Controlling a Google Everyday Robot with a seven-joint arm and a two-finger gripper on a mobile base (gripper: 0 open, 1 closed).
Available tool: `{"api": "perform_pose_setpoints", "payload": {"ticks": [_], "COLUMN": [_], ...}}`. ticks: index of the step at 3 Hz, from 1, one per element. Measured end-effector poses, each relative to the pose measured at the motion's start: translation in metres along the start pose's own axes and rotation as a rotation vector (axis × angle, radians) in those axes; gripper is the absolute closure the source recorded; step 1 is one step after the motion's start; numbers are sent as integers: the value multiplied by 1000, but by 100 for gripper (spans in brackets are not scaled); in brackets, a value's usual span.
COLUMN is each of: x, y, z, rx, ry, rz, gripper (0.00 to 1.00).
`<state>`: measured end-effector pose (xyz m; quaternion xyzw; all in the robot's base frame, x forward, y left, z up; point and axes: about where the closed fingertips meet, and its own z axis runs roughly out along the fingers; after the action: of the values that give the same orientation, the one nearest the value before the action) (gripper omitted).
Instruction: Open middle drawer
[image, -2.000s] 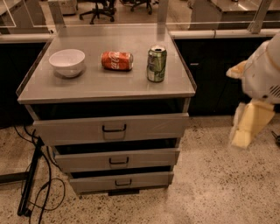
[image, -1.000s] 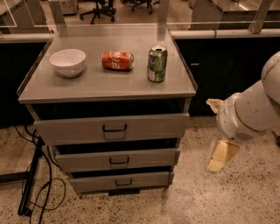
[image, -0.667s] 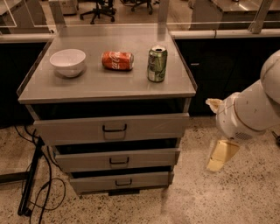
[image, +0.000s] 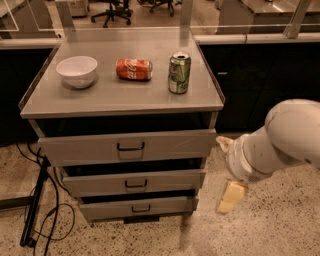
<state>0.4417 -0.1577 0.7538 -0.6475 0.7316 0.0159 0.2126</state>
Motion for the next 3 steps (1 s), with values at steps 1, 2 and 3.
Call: {"api": "perform_pose_setpoints", "payload": {"ticks": [1, 2, 3], "x": [1, 4, 3], "y": [21, 25, 25], "z": [63, 108, 113], "rx": [-23, -16, -23], "ry": [-69, -138, -142], "rz": [-14, -5, -6], "gripper": [0, 0, 0]}}
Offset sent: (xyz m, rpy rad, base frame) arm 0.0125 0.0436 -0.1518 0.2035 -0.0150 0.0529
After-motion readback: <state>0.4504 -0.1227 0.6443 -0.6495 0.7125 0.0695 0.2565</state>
